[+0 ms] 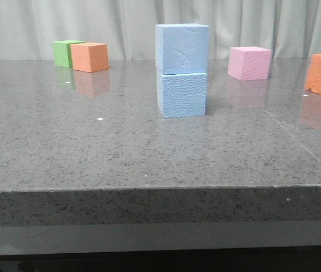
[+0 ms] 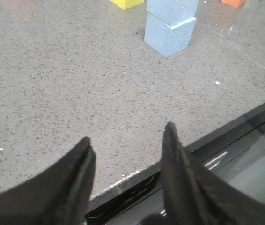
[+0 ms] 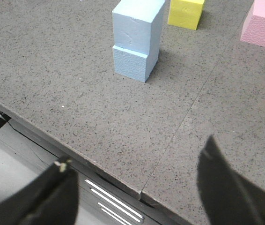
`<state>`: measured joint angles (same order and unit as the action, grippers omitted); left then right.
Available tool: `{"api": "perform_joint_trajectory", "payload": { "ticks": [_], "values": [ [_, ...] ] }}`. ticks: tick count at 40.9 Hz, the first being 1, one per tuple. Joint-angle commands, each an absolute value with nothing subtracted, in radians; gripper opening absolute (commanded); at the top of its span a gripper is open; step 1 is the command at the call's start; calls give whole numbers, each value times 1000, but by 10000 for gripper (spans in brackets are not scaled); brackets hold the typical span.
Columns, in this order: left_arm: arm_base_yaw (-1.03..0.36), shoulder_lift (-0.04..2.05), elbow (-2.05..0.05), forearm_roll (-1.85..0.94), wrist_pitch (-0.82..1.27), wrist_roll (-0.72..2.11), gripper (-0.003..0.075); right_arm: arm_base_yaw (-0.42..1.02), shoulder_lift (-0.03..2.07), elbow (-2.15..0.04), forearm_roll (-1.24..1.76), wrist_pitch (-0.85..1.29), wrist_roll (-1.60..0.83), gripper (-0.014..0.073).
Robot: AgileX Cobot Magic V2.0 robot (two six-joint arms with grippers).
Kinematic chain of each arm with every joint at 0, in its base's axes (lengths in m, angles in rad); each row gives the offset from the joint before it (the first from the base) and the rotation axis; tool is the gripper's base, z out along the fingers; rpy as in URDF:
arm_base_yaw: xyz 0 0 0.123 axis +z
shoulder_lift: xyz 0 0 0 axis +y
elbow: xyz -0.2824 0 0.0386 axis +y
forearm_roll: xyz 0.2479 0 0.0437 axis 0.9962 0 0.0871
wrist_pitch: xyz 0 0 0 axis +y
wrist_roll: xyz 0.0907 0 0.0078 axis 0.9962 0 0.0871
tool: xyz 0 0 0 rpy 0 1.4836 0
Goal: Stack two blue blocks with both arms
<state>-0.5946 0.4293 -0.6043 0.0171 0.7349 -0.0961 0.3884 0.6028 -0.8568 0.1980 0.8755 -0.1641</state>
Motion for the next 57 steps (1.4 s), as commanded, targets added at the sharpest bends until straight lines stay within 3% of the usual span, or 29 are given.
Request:
{"api": "perform_joint_trajectory", "payload": {
  "ticks": [1, 6, 11, 18, 45, 57],
  "values": [
    [-597, 433, -628, 47, 657, -96, 213, 380, 607, -879, 214, 800, -176, 323],
    [-597, 433, -626, 67, 656, -96, 149, 380, 607, -879, 214, 800, -176, 87],
    [-597, 433, -626, 79, 632, -96, 75, 380, 607, -879, 214, 800, -176, -76],
    [-597, 433, -626, 83, 553, -96, -20, 380, 607, -879, 214, 799, -176, -69],
    [-607, 405, -595, 93, 491, -96, -20, 380, 607, -879, 214, 803, -176, -69],
    [-288, 117, -286, 80, 214, -96, -20, 380, 607, -879, 214, 801, -176, -69]
  ]
}}
